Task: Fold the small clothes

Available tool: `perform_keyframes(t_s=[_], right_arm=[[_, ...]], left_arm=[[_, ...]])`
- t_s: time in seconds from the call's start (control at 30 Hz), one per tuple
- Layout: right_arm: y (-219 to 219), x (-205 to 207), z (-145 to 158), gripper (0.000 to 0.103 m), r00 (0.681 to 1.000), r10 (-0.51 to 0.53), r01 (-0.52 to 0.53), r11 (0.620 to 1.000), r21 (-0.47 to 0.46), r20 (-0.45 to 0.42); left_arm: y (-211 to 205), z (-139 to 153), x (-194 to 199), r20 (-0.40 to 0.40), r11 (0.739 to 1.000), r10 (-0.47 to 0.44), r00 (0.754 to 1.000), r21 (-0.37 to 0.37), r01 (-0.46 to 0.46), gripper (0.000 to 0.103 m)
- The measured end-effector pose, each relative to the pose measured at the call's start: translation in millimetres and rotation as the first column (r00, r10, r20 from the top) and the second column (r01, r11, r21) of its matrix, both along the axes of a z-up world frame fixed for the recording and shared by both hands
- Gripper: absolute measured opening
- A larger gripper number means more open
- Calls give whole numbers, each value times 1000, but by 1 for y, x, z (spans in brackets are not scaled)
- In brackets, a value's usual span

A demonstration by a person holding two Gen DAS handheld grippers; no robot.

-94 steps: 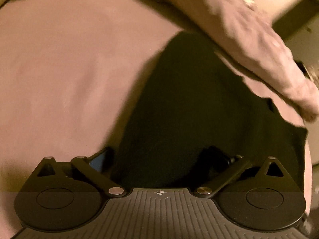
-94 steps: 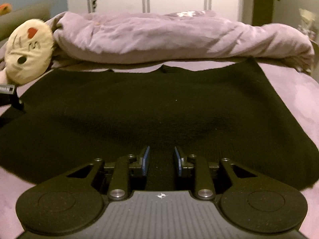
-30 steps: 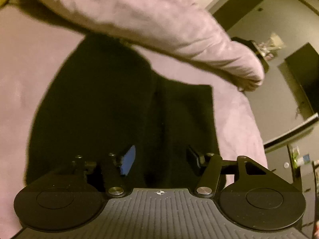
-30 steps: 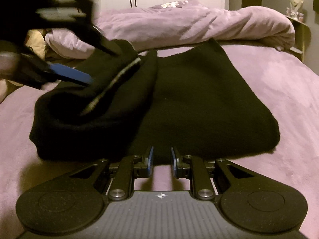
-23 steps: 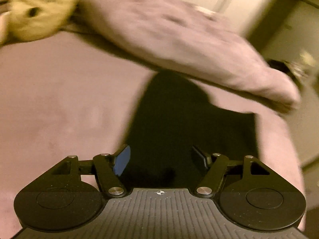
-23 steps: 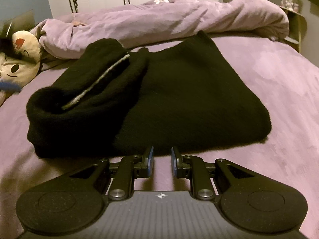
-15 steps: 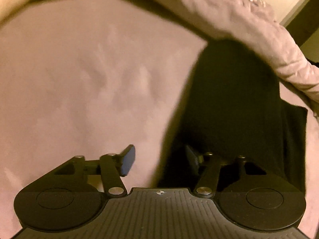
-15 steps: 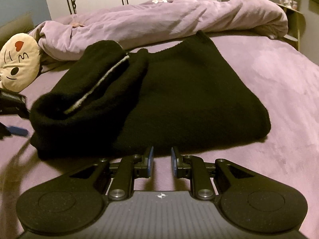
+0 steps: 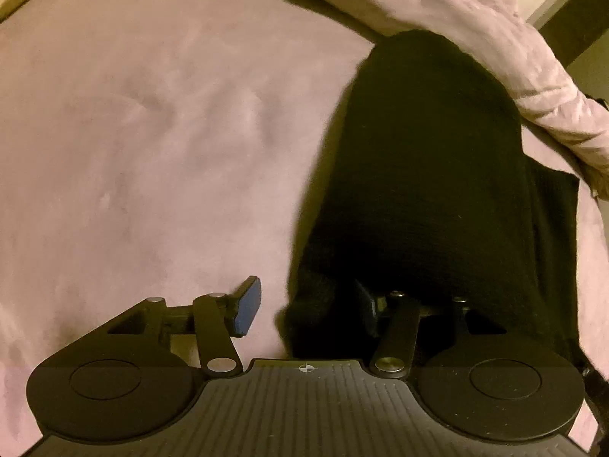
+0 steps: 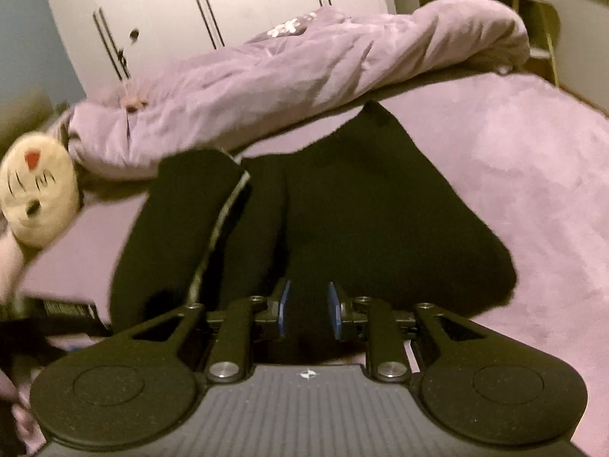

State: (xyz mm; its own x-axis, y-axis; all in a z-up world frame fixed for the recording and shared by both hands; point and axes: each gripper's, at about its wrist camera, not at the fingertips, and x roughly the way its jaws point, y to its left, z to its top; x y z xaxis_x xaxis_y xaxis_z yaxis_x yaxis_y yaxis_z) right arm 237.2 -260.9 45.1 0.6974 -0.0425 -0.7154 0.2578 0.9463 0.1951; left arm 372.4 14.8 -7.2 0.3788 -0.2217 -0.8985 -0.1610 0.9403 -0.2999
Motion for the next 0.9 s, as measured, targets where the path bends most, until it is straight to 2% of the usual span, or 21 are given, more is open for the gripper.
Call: perform_keyframes(t_s=[0.1, 0.27, 0.3, 0.37, 0.5, 0.67, 0.73, 0.8, 0.83, 0.9], right_arm=[[0, 13, 4, 21, 1000, 15, -16, 997, 70, 15], [7, 35, 0, 32, 997, 72, -74, 981, 178, 21], [8, 40, -4, 34, 997, 78, -79, 973, 215, 12], [8, 51, -17, 45, 994, 107, -94, 948, 304, -28], [8, 66, -43, 46, 987, 121, -71, 917, 393, -103], [1, 82, -59, 46, 988, 98, -24, 855, 519, -116], [-1, 91, -69, 46, 985, 106, -6, 807, 591, -134], [-2, 99, -74, 53, 984, 110, 9, 764, 645, -144], [-2, 102, -75, 61, 983, 121, 2, 747, 665, -139], [-1, 106, -72, 66, 982, 140, -14, 718, 696, -125]], left_arm=[[-2, 0, 0, 8, 1000, -2, 1000, 23, 1, 67], [1, -2, 1, 5, 1000, 15, 1000, 16, -16, 72], [1, -3, 1, 4, 1000, 17, 1000, 13, -17, 73], [3, -4, 0, -1, 1000, 22, 1000, 9, -22, 75], [4, -4, -1, -5, 1000, 24, 1000, 9, -24, 75], [5, -4, -2, 0, 1000, 20, 1000, 14, -20, 77], [3, -4, -2, -2, 999, 24, 1000, 21, -24, 77], [3, -3, -2, -3, 999, 21, 1000, 28, -21, 78], [2, -2, -2, -4, 999, 19, 1000, 30, -19, 78], [3, -2, -2, -4, 999, 19, 1000, 34, -19, 79]])
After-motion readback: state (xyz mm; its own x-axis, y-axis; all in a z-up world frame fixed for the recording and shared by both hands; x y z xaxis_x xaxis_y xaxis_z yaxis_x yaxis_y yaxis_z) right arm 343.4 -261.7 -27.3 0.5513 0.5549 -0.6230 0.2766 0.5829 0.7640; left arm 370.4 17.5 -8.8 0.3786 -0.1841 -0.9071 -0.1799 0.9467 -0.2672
